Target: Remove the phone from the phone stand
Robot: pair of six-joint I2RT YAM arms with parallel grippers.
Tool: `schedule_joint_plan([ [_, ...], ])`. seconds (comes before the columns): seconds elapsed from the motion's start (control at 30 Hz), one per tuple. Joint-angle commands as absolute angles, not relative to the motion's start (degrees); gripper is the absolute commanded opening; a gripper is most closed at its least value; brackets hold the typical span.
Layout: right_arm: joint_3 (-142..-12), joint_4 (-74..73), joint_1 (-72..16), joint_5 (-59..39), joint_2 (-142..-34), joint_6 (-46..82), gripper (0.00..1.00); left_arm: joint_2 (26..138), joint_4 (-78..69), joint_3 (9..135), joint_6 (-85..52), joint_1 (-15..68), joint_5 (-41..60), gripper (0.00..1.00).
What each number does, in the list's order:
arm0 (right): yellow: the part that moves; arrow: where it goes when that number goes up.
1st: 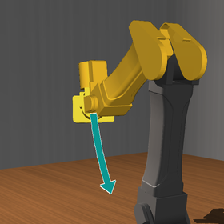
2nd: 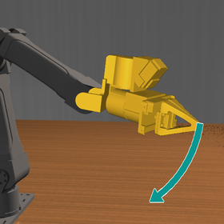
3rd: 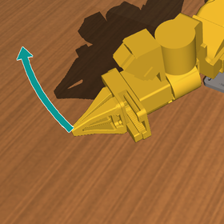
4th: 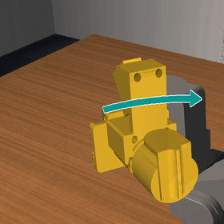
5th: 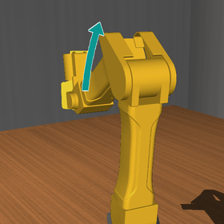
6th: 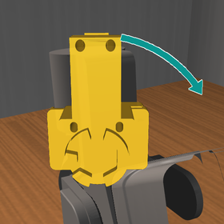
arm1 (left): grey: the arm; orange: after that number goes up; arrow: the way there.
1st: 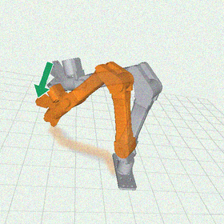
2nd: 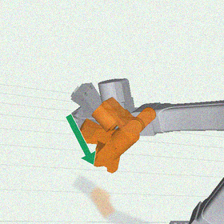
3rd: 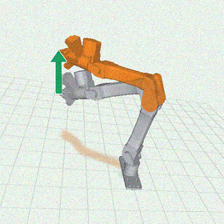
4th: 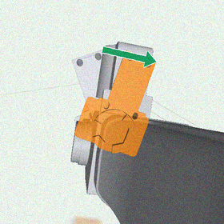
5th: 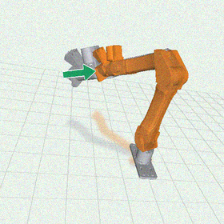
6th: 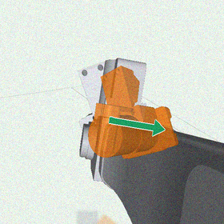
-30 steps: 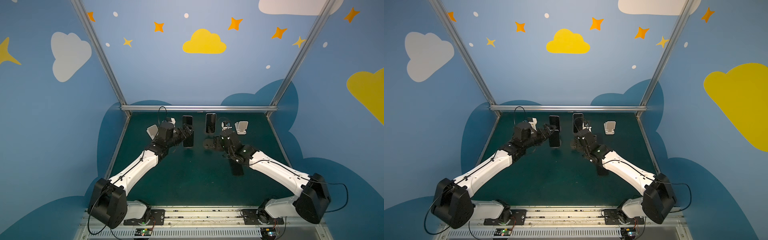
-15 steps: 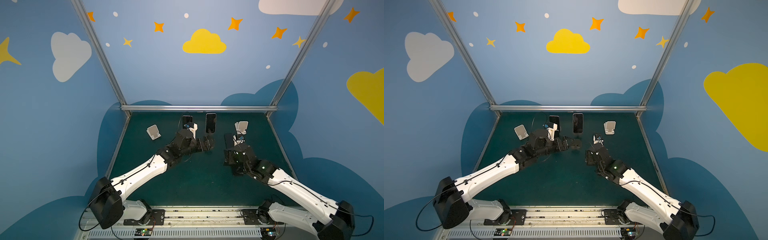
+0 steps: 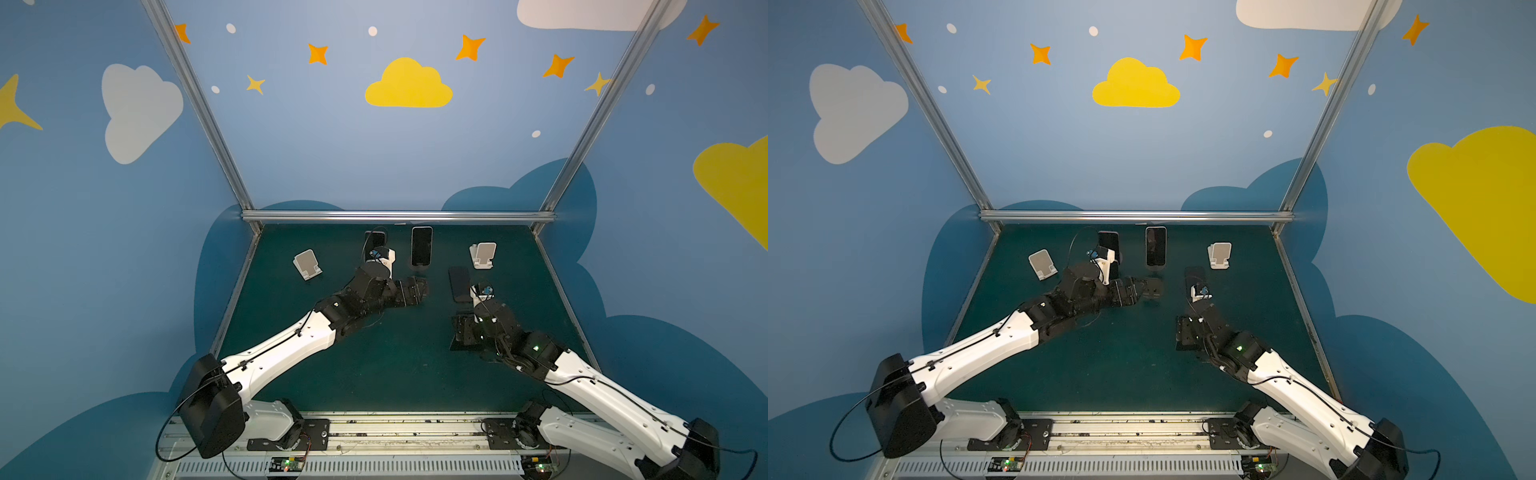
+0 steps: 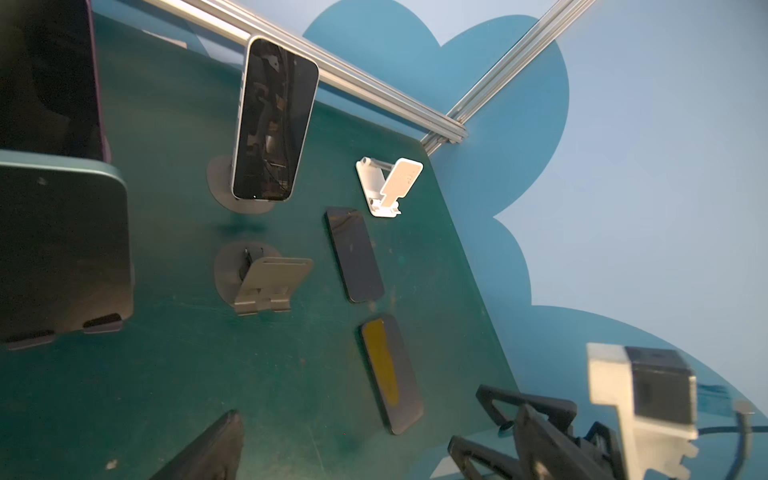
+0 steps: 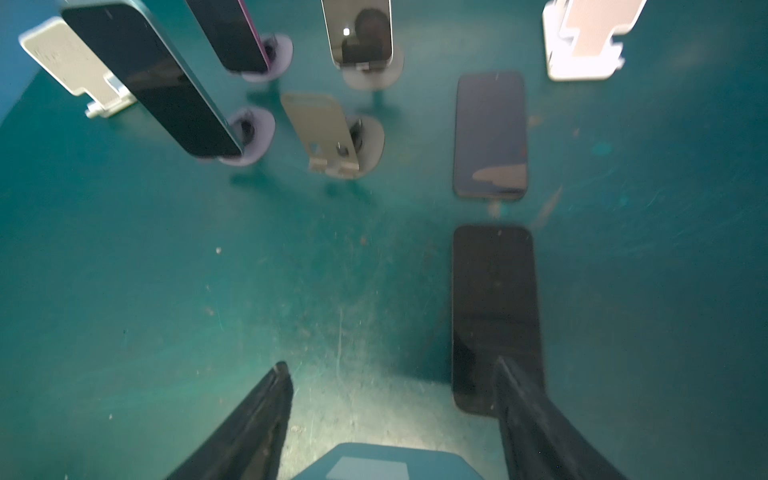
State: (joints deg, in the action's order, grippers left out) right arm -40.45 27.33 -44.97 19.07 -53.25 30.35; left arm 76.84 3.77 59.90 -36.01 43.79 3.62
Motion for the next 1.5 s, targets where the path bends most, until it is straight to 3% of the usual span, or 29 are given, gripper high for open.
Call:
schedule_joint_plan([
  [0.0, -39.5, 23.2, -45.5, 16.5, -55.0, 32.9, 0.68, 75.8, 4.3, 60.8, -34.7, 43.7, 2.0, 1.0],
  [1.47, -52.5, 25.3, -43.1, 11.2, -84.7, 30.2, 0.68, 75.8, 4.3, 61.0, -35.4, 43.7, 3.1, 1.0],
])
